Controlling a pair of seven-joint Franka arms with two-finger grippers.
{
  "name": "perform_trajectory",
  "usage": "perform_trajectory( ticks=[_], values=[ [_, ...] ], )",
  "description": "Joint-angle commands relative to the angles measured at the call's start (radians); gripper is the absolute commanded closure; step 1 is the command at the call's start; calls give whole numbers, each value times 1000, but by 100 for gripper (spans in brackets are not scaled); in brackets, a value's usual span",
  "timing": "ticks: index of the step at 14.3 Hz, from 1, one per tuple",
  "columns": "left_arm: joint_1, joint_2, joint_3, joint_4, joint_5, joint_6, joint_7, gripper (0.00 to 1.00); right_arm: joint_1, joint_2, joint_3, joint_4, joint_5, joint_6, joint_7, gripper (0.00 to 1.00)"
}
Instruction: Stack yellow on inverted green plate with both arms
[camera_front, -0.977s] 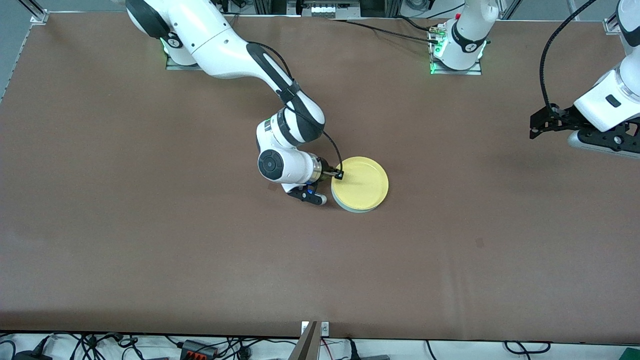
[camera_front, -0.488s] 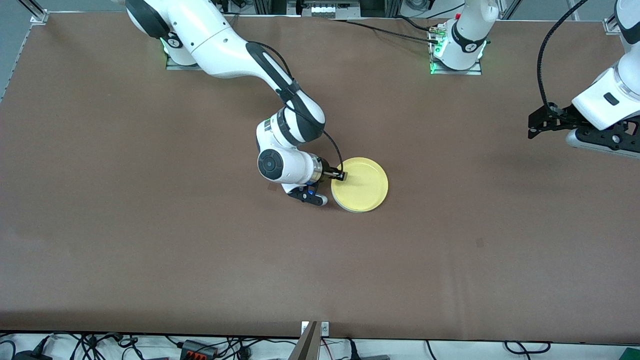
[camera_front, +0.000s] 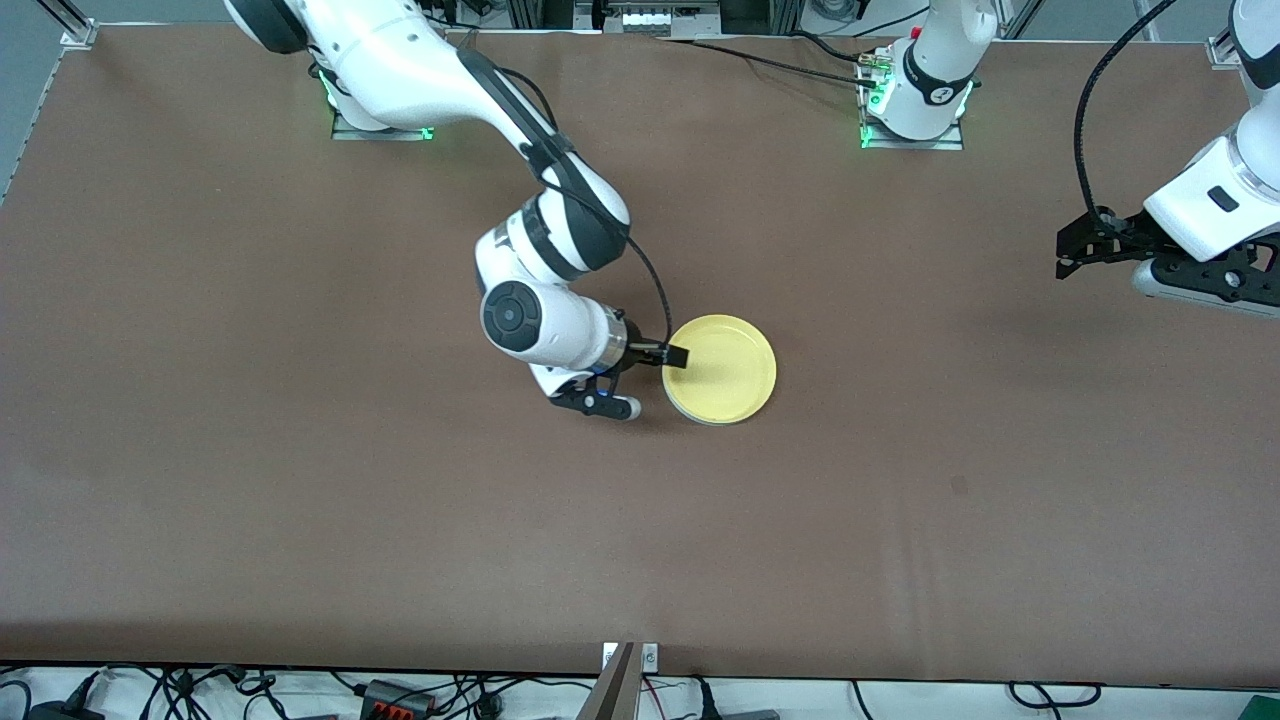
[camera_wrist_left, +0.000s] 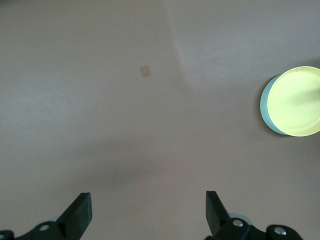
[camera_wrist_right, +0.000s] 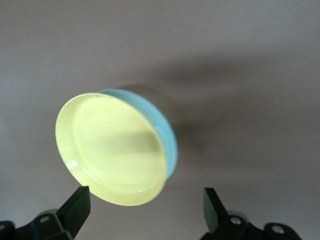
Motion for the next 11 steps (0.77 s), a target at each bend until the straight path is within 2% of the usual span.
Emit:
perform_trajectory(
  ticks=[1,2,6,9,11],
  values=[
    [-5,18,2,35,9,-19,10,0,-55,-116,10,-27,-155,-172,-30,0],
    [-5,19,2,35,9,-19,10,0,-81,-148,10,-27,-189,-234,-89,0],
    [-5,19,2,35,9,-19,11,0,-237,-236,9,-27,-195,-351,-306,0],
    [-5,19,2,35,7,-19,11,0,-378,-253,4,-25,-196,-431,-399,0],
    [-4,19,2,35,7,-19,13,0,-435,-283,4,-23,-218,-448,-456,0]
  ],
)
